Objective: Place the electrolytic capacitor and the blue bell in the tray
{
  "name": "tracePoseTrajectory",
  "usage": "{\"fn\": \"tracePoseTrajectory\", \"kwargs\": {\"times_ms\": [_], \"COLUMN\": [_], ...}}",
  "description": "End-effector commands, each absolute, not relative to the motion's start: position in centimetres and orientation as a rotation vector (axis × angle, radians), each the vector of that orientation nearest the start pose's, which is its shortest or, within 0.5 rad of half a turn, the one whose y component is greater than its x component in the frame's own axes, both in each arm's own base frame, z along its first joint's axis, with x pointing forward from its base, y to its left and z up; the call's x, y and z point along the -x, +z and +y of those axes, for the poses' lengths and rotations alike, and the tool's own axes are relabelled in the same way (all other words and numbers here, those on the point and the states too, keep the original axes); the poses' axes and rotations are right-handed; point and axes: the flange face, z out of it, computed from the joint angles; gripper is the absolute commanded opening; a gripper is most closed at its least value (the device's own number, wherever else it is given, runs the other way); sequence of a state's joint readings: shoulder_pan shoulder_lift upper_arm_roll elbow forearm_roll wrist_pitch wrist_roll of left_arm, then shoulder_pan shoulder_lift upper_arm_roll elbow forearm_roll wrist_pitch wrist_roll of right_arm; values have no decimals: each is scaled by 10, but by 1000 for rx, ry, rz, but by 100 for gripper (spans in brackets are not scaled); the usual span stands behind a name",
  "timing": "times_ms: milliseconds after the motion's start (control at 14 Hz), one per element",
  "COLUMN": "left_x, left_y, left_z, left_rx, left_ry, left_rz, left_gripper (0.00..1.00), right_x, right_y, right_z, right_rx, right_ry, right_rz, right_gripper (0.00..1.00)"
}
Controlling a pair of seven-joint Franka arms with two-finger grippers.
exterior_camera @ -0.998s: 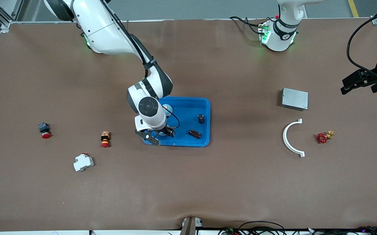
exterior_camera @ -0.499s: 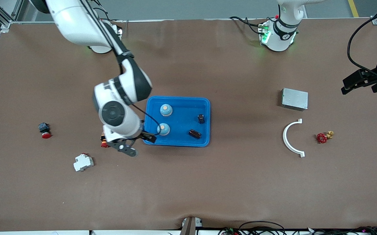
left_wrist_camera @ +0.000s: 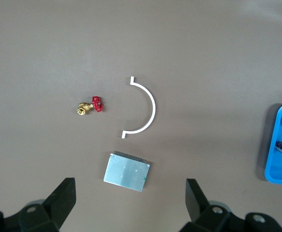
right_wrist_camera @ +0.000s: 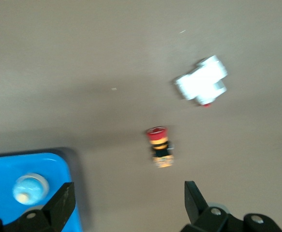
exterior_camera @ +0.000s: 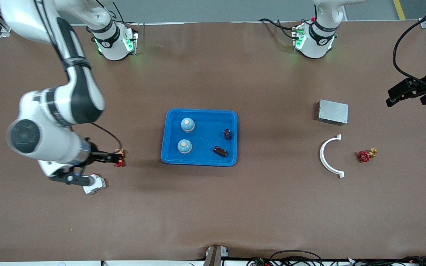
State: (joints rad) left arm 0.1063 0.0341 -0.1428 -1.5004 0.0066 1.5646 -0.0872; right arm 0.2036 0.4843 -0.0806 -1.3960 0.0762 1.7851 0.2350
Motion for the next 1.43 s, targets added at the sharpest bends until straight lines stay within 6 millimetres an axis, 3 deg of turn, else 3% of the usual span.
{"fn": "tracePoseTrajectory", "kwargs": {"times_ms": [0, 214, 641, 926, 1069, 1354], "left_x": [-562, -562, -561, -561, -562, -562], "left_y": [643, 643, 646, 644, 643, 644], "left_z": [-19, -18, -16, -17, -15, -13], "left_rx": [3143, 3142, 3141, 3140, 3140, 3137], "left_ry": [-51, -53, -58, -54, -51, -51], "left_rz": [-90, -90, -94, -90, -82, -82], "left_gripper": [100, 100, 100, 100, 100, 100], "right_x": [-671, -660, -628, -613, -612, -595], "right_y": [453, 483, 564, 587, 595, 617], "right_z": [38, -4, -18, -39, -63, -86], "right_rx": [3097, 3104, 3162, 3160, 3165, 3160], "right_ry": [157, 140, -2, -13, -46, -86], "right_rz": [79, -38, -23, 32, 36, 25], "right_gripper": [100, 100, 100, 100, 100, 100]}}
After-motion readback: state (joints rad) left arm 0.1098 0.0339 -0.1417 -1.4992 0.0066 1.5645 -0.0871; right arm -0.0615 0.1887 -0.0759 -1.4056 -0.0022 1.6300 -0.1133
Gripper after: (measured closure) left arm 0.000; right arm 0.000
